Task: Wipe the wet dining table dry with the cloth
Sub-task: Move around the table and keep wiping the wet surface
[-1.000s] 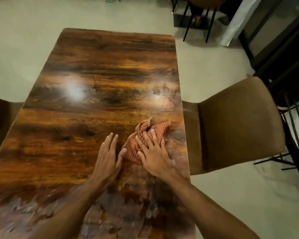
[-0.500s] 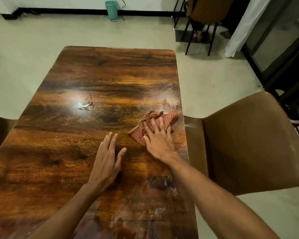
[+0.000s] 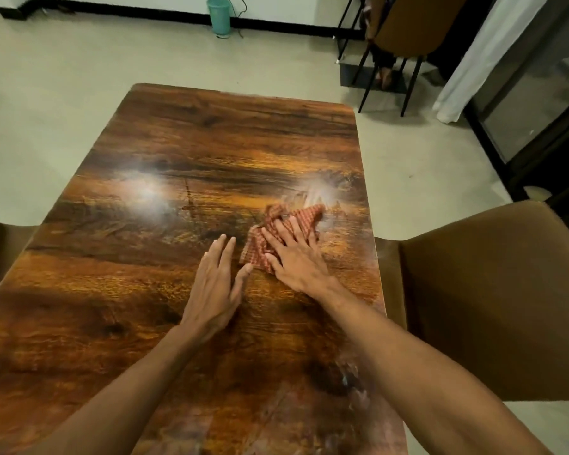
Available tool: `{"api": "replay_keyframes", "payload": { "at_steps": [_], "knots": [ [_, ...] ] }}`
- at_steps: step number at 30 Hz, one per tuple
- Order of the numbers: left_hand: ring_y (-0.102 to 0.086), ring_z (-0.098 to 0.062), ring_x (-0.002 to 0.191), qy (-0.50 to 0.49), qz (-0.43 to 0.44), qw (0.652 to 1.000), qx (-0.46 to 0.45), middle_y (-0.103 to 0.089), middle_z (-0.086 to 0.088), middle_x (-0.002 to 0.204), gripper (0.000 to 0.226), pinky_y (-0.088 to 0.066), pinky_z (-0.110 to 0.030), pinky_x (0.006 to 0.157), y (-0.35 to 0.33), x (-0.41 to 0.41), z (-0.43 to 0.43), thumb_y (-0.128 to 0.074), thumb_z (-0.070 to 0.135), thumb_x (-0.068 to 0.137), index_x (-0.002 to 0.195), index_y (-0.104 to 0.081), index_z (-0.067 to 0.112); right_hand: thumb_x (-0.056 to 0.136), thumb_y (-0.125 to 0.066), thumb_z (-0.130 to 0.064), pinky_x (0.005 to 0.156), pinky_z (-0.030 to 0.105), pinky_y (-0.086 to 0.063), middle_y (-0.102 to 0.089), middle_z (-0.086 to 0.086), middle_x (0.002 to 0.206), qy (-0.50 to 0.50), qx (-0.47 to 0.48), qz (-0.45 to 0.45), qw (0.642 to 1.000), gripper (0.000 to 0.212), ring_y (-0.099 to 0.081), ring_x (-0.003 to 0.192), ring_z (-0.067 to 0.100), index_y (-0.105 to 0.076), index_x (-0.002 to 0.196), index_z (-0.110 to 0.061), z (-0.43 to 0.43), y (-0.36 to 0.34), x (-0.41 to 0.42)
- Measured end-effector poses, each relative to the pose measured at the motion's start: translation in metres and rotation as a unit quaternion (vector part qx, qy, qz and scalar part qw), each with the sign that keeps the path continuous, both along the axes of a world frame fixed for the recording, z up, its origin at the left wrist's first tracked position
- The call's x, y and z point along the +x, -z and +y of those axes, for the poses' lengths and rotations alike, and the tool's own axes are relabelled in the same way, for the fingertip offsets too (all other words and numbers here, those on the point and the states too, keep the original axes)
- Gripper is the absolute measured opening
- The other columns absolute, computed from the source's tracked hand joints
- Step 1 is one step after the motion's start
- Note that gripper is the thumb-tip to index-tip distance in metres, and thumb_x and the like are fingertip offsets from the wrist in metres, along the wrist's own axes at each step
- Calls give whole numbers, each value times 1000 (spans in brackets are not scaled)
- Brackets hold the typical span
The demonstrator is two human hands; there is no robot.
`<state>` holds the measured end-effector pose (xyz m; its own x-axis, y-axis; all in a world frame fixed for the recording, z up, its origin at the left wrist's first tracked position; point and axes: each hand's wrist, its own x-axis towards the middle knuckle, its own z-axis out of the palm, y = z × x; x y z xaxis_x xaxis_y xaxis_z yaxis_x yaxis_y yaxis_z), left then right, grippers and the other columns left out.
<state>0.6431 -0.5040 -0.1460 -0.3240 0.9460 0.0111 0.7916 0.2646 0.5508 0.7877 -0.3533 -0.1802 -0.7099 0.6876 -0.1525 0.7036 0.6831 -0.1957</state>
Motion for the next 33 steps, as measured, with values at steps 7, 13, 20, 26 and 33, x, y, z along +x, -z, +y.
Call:
{"api": "replay_keyframes", "payload": {
  "at_steps": [7,13,20,26,33],
  "knots": [
    [-4,-16,153,30,-12,999,11,-7,-3,167,68,-5,-34,124,1,-35,55,-29,54,103,159,-13,20,109,-26,-56,125,65,-3,2,-3,176,127,-14,-24,991,62,7,161,30,-15,166,-35,69,-6,-5],
    [-4,-16,153,52,-13,998,18,-6,-4,167,68,-7,-36,124,3,-56,84,-31,54,103,159,-13,19,104,-13,-59,125,66,-4,-2,-2,176,23,10,-24,999,65,6,161,32,-9,165,-38,43,11,-41],
    [-1,-16,154,74,-36,997,12,-3,-2,168,70,-9,-41,125,-2,-44,79,-29,54,101,159,-10,19,109,-17,-59,126,66,1,10,0,175,177,-17,-64,982,63,13,160,32,-4,166,-37,116,-6,45],
    [-1,-16,154,77,-50,996,-18,-3,-3,168,69,-7,-39,126,-24,6,56,-31,50,102,159,-10,17,108,-11,-58,123,60,6,12,-4,174,128,-5,-47,991,61,20,158,23,3,165,-40,27,3,109],
    [-3,-17,154,74,-16,997,-26,-4,-2,168,68,-10,-42,125,-33,57,14,-29,52,102,159,-11,20,111,-19,-51,126,63,0,10,0,175,154,-23,-30,987,60,16,160,29,-4,167,-34,-10,-4,122]
  ]
}}
